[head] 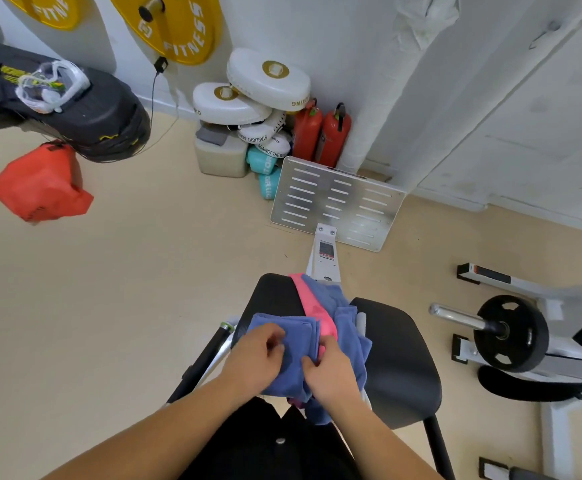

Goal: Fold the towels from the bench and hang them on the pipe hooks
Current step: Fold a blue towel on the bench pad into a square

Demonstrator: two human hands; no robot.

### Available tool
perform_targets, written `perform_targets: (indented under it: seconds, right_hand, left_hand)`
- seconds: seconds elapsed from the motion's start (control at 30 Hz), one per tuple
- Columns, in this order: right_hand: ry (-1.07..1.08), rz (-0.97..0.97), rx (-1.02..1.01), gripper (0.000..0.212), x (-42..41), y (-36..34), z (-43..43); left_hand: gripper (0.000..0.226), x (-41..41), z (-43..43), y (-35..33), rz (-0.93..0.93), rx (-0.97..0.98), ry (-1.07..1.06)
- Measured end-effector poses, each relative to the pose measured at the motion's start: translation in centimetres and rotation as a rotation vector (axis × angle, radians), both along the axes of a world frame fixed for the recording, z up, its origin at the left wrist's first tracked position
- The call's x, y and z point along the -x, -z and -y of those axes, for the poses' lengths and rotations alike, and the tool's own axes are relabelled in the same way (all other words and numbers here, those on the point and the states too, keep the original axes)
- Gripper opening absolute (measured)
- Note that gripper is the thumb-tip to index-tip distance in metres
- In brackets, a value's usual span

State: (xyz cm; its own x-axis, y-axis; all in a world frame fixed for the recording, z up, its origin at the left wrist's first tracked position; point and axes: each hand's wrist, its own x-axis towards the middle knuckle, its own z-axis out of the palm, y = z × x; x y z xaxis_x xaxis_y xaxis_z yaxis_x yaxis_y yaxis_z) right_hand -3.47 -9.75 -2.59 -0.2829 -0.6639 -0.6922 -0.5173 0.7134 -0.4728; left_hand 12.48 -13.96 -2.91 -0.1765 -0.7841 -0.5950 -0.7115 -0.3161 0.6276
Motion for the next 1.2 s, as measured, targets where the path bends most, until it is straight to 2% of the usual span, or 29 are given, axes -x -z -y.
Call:
perform_targets:
  seconds: [0.03, 0.1, 0.2, 0.27, 0.33, 0.4, 0.47, 0.57, 0.63, 0.77, 0.87, 0.93, 1.03, 1.2]
  right_hand:
    - [-0.021, -0.05, 0.008, 0.035, -0.2, 0.0, 0.2]
    - [-0.164, -0.185, 0.034, 0.043, -0.5, -0.3, 0.7]
    - [-0.533, -0.401, 0.075, 0.051, -0.6, -1.4, 1.5]
    - [-0.729, -0.424, 0.03, 0.062, -0.6, -1.8, 1.7]
    - [-0.813, -0.373, -0.013, 0.067, -0.5, -1.8, 1.3]
    - [-0.759, -0.346, 0.079, 0.06, 0.0, -1.2, 0.0]
    - [-0.717, -0.378, 0.153, 0.063, 0.3, -0.7, -0.6]
    - [-0.793, -0.48, 0.229, 0.069, 0.1, 0.7, -0.2]
    - [-0.834, -0.472, 0.286, 0.071, -0.3, 1.2, 0.7]
    - [-0.798, -0.454, 0.284, 0.079, -1.3, 1.9, 1.6]
    - [-0.741, -0.415, 0.269, 0.069, -1.5, 2.4, 1.9]
    - [-0.698, -0.385, 0.285, 0.065, -1.2, 2.6, 2.2]
    - [-0.597, -0.151, 0.247, 0.065, 0.1, 1.1, 2.5]
    - [-0.416, 0.163, 0.112, 0.087, 3.0, -0.1, 1.9]
  left_hand:
    - [0.015, -0.9, 0.1, 0.2, 0.071, 0.034, -0.098]
    - [0.029, -2.6, 0.2, 0.7, 0.156, 0.023, -0.207]
    - [0.042, -3.1, 0.0, 1.1, 0.116, -0.136, -0.215]
    - [0.038, -2.8, -0.3, 1.6, 0.089, -0.159, -0.214]
    - [0.029, -2.6, -0.2, 1.8, 0.069, -0.156, -0.236]
    - [0.022, -2.3, 0.3, 1.7, 0.061, -0.148, -0.228]
    - [0.026, -2.2, 0.9, 1.3, 0.064, -0.111, -0.194]
    - [0.03, -2.2, 2.0, 0.7, 0.059, -0.121, -0.173]
    - [0.031, -2.5, 2.5, 0.5, 0.072, -0.118, -0.177]
    - [0.028, -2.6, 2.9, -0.6, 0.043, -0.074, -0.197]
    - [0.022, -1.9, 2.5, -1.2, -0.014, -0.071, -0.081]
    - [0.036, -1.7, 2.3, -1.2, 0.03, -0.035, 0.04]
    - [0.055, -1.7, 1.8, -1.1, 0.14, 0.045, 0.128]
    - [0.047, 0.8, 0.1, -1.4, 0.125, 0.125, 0.232]
